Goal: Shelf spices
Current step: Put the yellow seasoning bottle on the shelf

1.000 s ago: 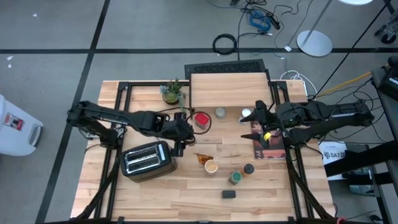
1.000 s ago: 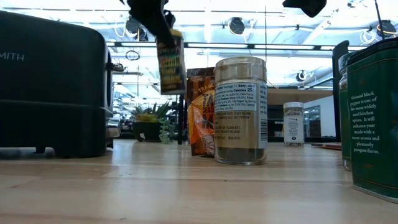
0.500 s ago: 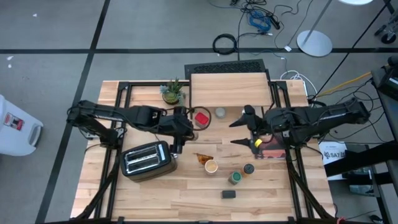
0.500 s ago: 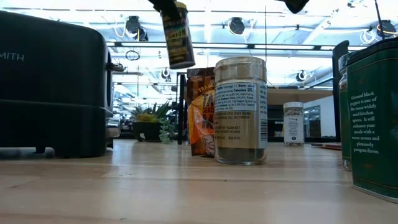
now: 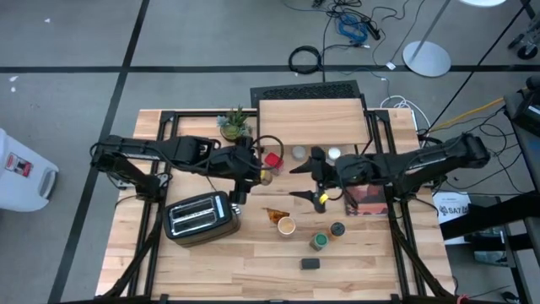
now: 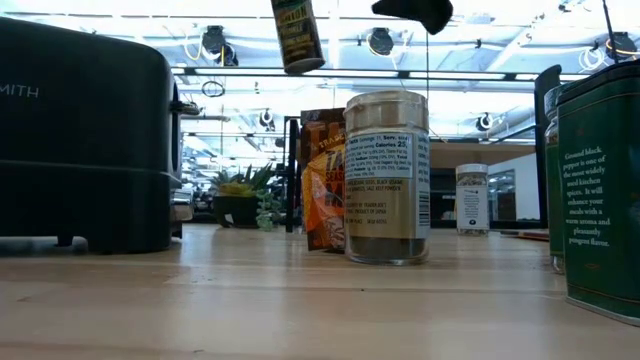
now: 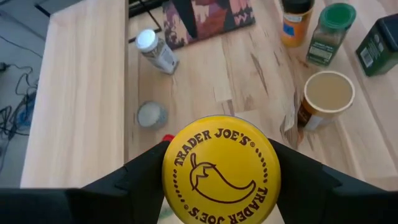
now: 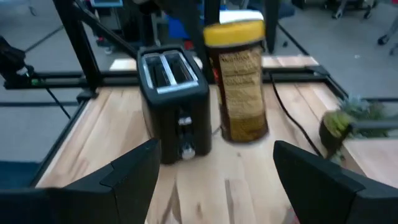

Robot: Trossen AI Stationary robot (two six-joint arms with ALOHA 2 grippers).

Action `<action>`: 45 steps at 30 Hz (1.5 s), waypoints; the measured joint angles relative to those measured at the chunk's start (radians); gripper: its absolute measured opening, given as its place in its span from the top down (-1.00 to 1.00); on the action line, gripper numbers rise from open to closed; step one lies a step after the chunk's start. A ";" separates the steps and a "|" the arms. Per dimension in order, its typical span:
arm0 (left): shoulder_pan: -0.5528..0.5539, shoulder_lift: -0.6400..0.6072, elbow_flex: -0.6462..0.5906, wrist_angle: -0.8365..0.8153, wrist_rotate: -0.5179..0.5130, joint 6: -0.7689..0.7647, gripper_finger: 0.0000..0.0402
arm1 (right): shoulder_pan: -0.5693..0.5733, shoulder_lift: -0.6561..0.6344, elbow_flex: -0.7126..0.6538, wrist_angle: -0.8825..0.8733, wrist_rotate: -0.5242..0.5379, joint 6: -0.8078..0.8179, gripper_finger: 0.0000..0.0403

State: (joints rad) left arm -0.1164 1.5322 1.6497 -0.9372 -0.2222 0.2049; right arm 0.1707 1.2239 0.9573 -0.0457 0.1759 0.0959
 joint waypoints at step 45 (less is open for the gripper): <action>-0.001 0.013 0.003 0.089 0.084 0.012 -0.26 | -0.054 0.268 0.000 0.435 0.059 -0.106 -0.29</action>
State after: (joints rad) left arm -0.1169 1.5452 1.6524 -0.8482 -0.1387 0.2165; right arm 0.1169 1.4921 0.9573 0.3891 0.2353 -0.0101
